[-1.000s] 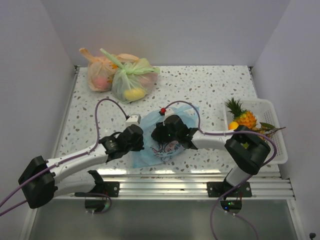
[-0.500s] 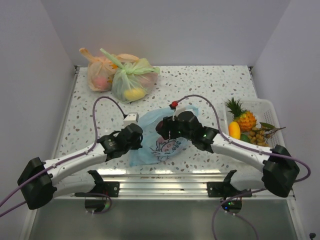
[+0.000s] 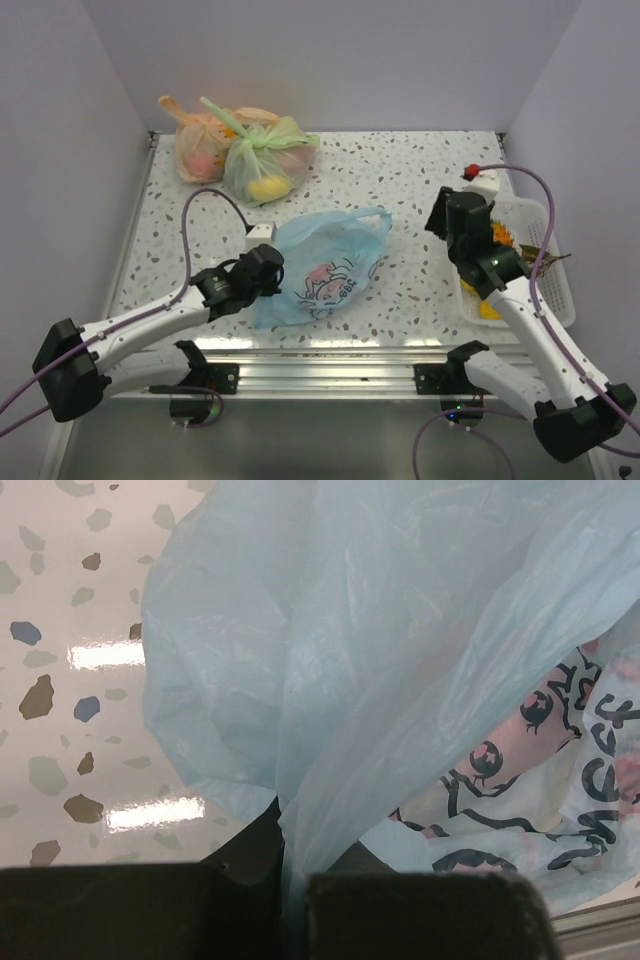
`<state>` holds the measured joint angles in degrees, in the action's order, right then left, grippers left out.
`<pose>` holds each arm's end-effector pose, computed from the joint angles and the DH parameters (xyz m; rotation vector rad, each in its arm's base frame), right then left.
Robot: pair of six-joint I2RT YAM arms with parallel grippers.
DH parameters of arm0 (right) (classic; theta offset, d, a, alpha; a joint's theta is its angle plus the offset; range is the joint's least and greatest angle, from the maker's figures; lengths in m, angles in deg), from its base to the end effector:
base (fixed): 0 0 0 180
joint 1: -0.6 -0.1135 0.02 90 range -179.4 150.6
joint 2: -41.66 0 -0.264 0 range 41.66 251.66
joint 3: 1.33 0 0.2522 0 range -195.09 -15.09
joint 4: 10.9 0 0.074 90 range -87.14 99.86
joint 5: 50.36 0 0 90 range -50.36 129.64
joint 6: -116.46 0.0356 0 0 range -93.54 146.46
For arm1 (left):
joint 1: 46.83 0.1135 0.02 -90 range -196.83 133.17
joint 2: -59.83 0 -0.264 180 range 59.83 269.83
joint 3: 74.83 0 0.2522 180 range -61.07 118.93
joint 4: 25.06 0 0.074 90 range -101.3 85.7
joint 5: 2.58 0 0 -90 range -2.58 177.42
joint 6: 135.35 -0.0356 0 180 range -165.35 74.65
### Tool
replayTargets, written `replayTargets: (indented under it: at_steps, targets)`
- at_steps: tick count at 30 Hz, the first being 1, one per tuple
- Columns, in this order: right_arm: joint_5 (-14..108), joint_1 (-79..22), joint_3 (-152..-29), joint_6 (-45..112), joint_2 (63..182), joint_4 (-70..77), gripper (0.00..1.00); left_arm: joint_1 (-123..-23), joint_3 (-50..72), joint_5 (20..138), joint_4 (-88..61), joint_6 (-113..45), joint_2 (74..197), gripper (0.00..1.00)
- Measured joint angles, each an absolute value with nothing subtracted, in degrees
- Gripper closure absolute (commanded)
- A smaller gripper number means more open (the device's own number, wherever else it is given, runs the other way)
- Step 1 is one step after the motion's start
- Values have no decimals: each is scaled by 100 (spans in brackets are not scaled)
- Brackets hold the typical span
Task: Untie the knot of the plastic bag and take out the fruit
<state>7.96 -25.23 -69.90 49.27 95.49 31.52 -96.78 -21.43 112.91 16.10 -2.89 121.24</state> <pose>0.1886 0.0705 0.3423 0.2829 1.9569 -0.0186 0.1487 -0.1530 0.2299 -0.0435 2.3369 -0.2611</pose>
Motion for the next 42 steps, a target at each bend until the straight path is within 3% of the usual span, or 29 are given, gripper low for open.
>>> replayTargets:
  at_steps: [8,17,18,19,21,22,24,30,36,42]
  targets:
    - [767,-162,-7435,4698,10322,3360,78,-9678,-2235,11189,1678,-313,11610,99]
    - [870,1062,-7779,4750,11614,3026,64,-9678,-2491,11082,1719,-317,11267,99]
    - [865,1134,-7833,4754,11758,3021,60,-9678,-2513,11066,1719,-320,11260,99]
    - [861,1191,-7894,4754,11894,3021,48,-9678,-2535,11051,1719,-322,11258,98]
    - [809,1274,-8004,4765,12106,3019,33,-9678,-2567,11023,1722,-355,11256,97]
    - [765,1302,-8050,4796,12180,3019,17,-9678,-2587,11016,1719,-361,11256,97]
    - [712,1335,-8128,4853,12278,3026,3,-9678,-2631,11009,1724,-394,11256,96]
    - [623,1353,-8399,4870,12309,3074,1,-9678,-2657,10992,1728,-405,11239,96]
    - [1091,1355,-8434,4868,11758,3275,1,-9678,-2657,10990,1737,-405,11230,86]
    - [1904,1364,-8513,4814,10571,3631,1,-9678,-2657,10999,1840,-396,11107,68]
